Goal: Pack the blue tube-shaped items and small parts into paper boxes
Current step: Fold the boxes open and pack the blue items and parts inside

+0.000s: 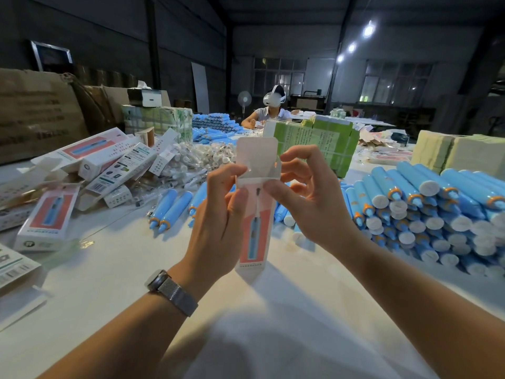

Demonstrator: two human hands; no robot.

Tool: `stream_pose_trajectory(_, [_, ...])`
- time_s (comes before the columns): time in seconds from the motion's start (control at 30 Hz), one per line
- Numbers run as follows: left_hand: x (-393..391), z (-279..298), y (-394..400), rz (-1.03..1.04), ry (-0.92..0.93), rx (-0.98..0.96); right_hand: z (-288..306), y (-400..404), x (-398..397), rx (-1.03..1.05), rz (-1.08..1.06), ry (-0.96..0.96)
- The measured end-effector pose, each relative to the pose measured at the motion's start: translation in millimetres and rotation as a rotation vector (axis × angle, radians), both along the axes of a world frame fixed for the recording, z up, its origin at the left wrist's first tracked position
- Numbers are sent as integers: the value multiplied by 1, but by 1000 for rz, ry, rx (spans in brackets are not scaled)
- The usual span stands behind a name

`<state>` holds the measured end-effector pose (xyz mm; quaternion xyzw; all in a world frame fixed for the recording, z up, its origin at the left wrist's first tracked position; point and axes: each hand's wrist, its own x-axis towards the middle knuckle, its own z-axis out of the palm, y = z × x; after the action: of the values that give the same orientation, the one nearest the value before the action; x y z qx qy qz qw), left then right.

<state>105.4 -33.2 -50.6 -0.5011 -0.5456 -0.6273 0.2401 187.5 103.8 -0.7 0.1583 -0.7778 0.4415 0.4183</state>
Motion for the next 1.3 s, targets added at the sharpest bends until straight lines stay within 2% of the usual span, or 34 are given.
stream_pose_trajectory(0.2, [0,1,0,-6,-34,24,0,-5,1,-7,18,20])
stream_pose_trajectory(0.47, [5,3,0,-9,19,37,1,1,3,36,29,18])
stream_pose_trajectory(0.63, [4,4,-1,-26,-30,30,5,3,1,-23,101,16])
stream_pose_trajectory(0.8, [6,8,-2,-19,12,15,7,-2,2,-112,141,72])
stream_pose_trajectory(0.97, [8,8,-1,-46,-9,34,10,0,4,-69,116,38])
stream_pose_trajectory(1.07, [9,9,0,-96,-83,48,10,-1,2,-64,134,23])
stream_pose_trajectory(1.3, [8,9,-1,66,-9,-11,7,5,0,-12,133,-5])
